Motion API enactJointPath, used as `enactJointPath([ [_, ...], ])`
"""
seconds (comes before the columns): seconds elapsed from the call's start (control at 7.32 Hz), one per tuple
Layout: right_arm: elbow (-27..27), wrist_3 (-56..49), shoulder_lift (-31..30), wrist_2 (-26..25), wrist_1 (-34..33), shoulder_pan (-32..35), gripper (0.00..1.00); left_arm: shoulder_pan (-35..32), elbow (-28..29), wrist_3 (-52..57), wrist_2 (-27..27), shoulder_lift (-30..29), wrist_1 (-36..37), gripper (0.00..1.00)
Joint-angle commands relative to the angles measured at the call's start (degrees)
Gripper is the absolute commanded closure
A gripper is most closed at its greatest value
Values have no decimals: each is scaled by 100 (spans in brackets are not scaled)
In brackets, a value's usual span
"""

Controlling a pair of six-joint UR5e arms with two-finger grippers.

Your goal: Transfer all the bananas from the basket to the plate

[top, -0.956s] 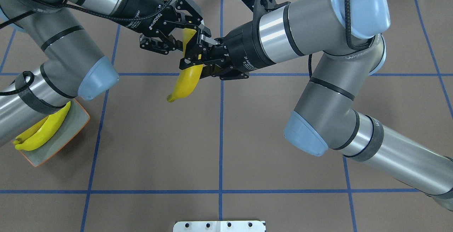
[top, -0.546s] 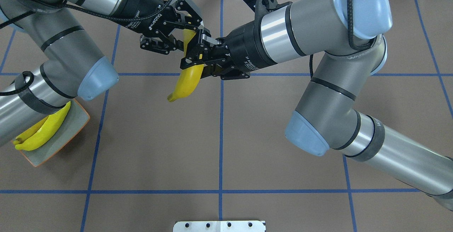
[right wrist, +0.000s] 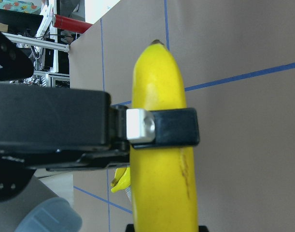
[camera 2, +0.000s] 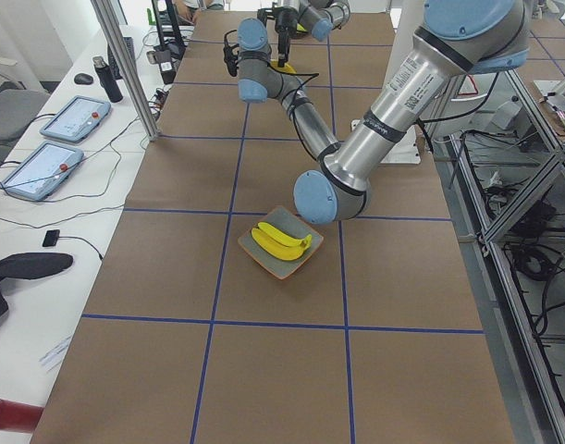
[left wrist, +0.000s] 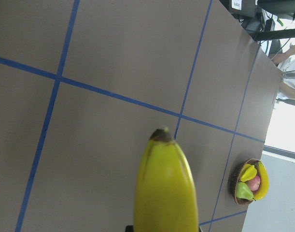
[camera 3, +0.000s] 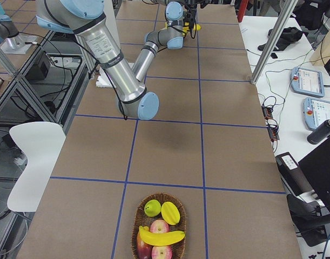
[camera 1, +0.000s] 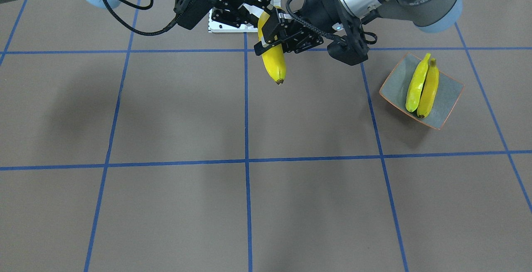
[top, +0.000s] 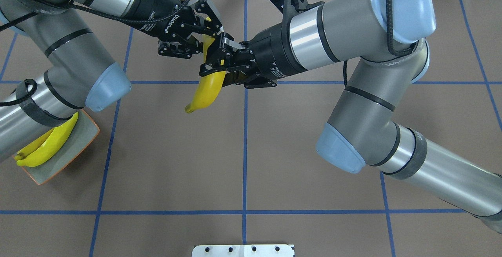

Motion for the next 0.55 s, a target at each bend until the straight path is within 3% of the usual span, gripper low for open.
enactJointPath([
  [0.0, 5, -23, 4, 0, 3, 0, 0, 1, -14, -25, 0, -1, 8, 100],
  [0.41, 495, -23, -450, 35, 12, 87, 0, -43, -233, 27, -52, 235, -10, 100],
])
